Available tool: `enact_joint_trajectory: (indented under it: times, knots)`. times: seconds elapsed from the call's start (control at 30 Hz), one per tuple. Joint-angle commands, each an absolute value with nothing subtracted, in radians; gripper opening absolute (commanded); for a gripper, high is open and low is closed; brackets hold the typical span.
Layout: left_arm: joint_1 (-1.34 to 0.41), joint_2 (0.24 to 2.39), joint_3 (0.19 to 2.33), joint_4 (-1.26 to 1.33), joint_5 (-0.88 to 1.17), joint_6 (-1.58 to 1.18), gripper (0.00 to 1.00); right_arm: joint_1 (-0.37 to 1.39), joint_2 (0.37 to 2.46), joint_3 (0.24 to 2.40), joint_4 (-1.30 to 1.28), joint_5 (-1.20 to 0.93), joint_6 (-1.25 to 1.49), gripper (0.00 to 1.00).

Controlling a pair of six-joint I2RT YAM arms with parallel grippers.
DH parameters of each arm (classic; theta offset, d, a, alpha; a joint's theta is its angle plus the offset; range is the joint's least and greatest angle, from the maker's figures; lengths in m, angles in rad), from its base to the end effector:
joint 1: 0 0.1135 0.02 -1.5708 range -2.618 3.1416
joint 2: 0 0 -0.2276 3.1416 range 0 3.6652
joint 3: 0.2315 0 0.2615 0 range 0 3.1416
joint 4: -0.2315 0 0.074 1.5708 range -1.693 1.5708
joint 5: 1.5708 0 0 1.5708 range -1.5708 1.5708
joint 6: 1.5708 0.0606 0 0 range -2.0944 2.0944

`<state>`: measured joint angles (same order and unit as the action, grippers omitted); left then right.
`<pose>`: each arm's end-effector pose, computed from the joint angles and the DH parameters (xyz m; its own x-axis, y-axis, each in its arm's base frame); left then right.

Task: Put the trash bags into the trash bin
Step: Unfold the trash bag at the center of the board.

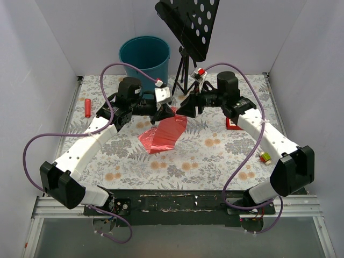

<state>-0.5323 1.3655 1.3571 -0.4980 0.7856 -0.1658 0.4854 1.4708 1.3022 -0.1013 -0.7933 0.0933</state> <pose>0.2633 -0.2048 0.3375 -0.5594 0.1941 -0.8059 0.8105 0.3318 -0.4827 0.3076 0.2111 0.3253 -0.3219 -0.0959 -0.9419 -0.9088 0.3103 0.2790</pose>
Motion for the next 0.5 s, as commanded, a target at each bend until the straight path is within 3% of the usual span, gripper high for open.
enact_joint_trajectory:
  times: [0.0, 0.13, 0.33, 0.47]
  knots:
    - [-0.535, 1.351, 1.404, -0.459, 0.793, -0.232, 0.0, 0.517, 1.482, 1.364, -0.1, -0.72, 0.046, 0.66]
    - [-0.535, 1.348, 1.414, -0.457, 0.811, -0.242, 0.0, 0.537, 1.494, 1.368, -0.127, -0.601, 0.037, 0.65]
    - [-0.535, 1.339, 1.419, -0.457, 0.799, -0.242, 0.0, 0.538, 1.516, 1.321, -0.103, -0.624, 0.106, 0.7]
    - [-0.535, 1.33, 1.417, -0.471, 0.779, -0.233, 0.0, 0.537, 1.503, 1.305, -0.173, -0.442, 0.048, 0.52]
